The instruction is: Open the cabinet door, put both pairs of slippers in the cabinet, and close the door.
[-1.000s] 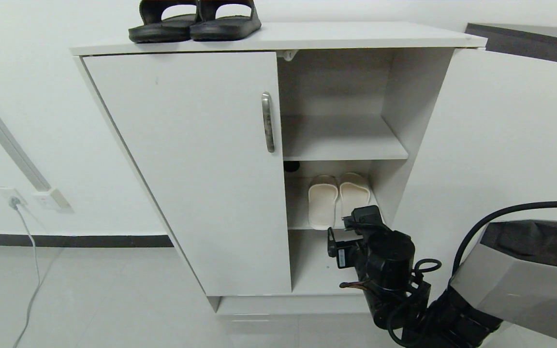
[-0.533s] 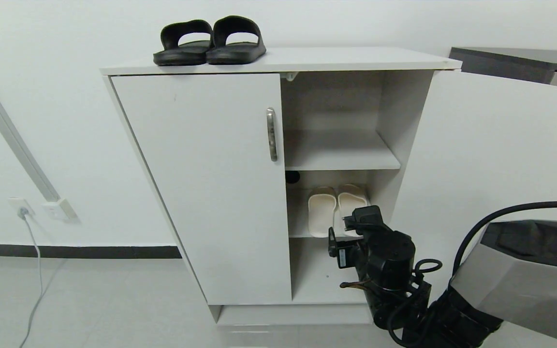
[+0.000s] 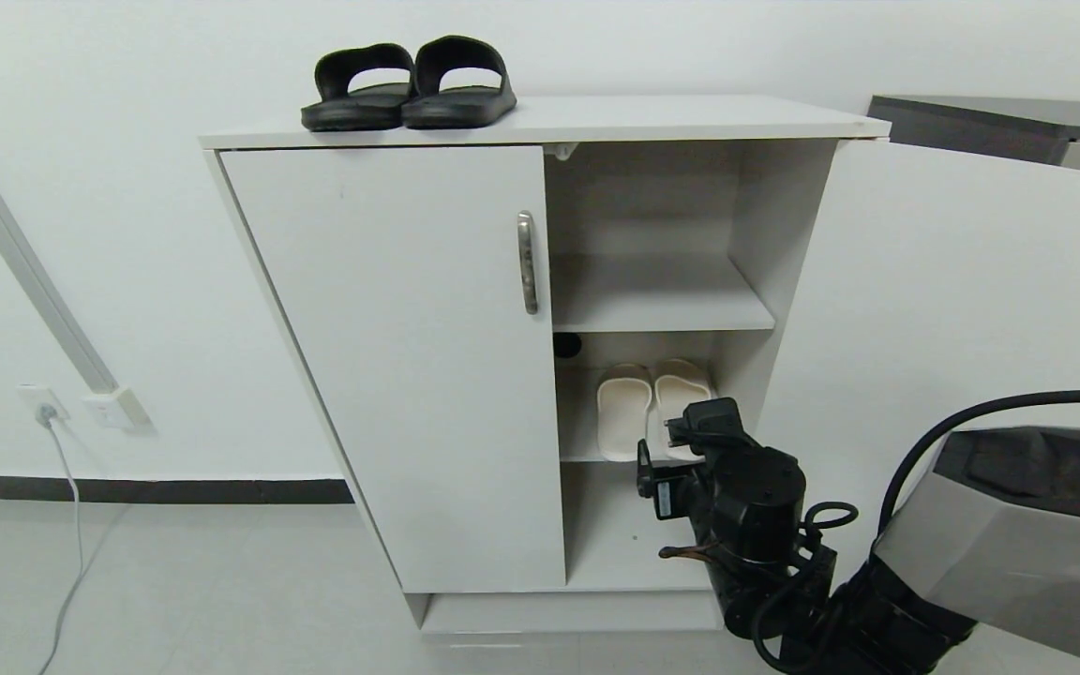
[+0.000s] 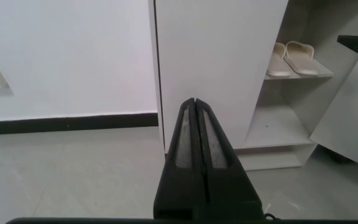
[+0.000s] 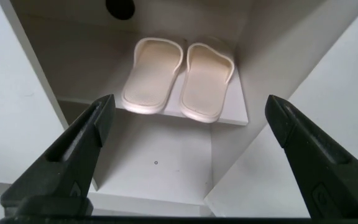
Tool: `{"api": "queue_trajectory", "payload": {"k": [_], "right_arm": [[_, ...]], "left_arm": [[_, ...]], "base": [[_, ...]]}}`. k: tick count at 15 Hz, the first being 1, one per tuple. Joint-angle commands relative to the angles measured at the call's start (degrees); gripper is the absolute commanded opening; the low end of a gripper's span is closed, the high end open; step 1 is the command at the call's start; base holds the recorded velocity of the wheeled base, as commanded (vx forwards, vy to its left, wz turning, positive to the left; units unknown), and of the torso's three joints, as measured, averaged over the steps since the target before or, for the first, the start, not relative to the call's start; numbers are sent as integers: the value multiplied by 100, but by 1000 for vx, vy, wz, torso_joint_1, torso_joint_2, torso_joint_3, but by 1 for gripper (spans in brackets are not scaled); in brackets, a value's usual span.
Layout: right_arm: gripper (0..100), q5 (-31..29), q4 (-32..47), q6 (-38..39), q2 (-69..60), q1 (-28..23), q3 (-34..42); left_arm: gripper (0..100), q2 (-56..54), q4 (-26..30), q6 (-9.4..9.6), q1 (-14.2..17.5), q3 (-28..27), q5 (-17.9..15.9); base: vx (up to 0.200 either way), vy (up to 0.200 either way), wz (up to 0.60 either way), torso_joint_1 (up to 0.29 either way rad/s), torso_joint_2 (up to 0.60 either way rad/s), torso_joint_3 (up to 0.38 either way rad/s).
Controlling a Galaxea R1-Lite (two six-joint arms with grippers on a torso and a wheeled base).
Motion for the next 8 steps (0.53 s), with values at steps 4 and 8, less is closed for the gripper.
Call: {"api": "queue_trajectory", "payload": {"k": [4, 8], "right_arm": [[100, -1, -1, -1, 35, 0, 6], [100, -1, -1, -1, 44, 0, 6]], "left_arm": [[0, 7, -1, 2, 1, 1, 1], [0, 7, -1, 2, 1, 1, 1]], "base": [[0, 200, 0, 1, -1, 4], [0, 200, 0, 5, 2, 0]]}}
